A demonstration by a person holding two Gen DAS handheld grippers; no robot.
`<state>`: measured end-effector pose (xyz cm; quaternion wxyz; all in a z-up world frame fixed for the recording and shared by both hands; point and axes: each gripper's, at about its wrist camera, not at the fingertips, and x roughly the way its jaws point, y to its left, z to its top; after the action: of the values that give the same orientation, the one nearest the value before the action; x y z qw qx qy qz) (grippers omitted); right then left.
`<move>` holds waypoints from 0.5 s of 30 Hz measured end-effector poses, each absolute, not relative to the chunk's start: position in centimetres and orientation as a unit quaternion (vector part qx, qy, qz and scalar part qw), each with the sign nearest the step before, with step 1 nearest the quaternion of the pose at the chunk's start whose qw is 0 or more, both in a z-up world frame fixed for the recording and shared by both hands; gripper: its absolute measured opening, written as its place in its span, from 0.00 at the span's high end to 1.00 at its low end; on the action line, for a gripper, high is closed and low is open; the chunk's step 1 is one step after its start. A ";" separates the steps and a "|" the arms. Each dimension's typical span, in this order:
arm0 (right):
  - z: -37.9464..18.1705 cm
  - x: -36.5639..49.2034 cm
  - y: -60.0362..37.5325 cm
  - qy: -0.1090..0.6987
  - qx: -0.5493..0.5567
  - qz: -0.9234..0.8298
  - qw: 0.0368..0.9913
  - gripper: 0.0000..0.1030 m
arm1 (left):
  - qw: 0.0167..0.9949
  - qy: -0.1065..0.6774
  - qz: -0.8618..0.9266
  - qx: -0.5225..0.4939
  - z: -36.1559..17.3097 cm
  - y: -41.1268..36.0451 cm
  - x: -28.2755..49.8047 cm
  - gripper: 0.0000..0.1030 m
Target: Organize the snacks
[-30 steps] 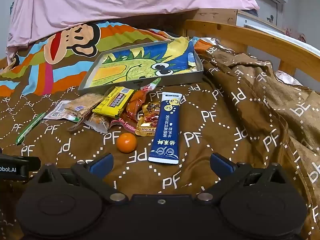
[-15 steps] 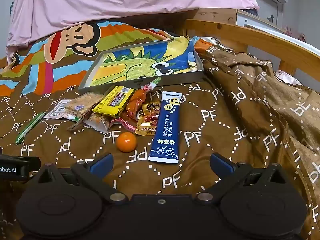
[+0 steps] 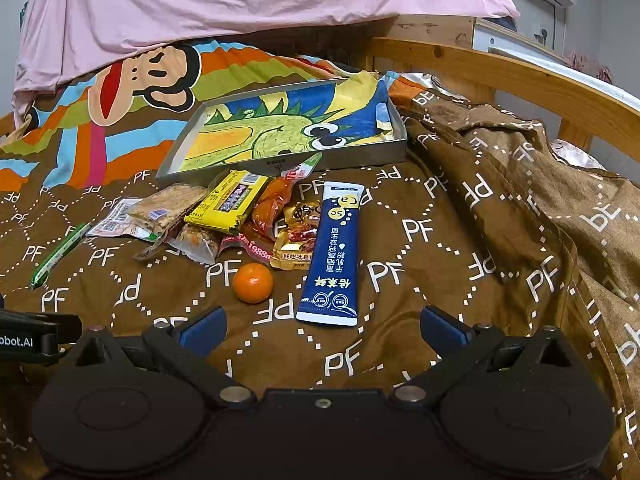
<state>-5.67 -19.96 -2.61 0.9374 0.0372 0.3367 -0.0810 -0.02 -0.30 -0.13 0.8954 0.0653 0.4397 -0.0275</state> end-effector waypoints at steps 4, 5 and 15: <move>-2.6 -5.7 -20.0 0.337 0.037 -0.081 0.937 0.01 | 0.895 0.439 -0.027 0.066 -0.1 -0.3 0.0 0.00; -2.6 -5.7 -20.0 0.337 0.037 -0.081 0.937 0.01 | 0.895 0.439 -0.028 0.066 -0.1 -0.3 0.0 0.00; -2.6 -5.6 -20.0 0.338 0.037 -0.081 0.937 0.01 | 0.895 0.441 -0.028 0.066 -0.2 -0.4 -0.1 0.00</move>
<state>-5.65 -20.00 -2.61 0.9370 0.0372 0.3377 -0.0810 -0.06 -0.39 -0.17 0.8948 0.0661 0.4406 -0.0284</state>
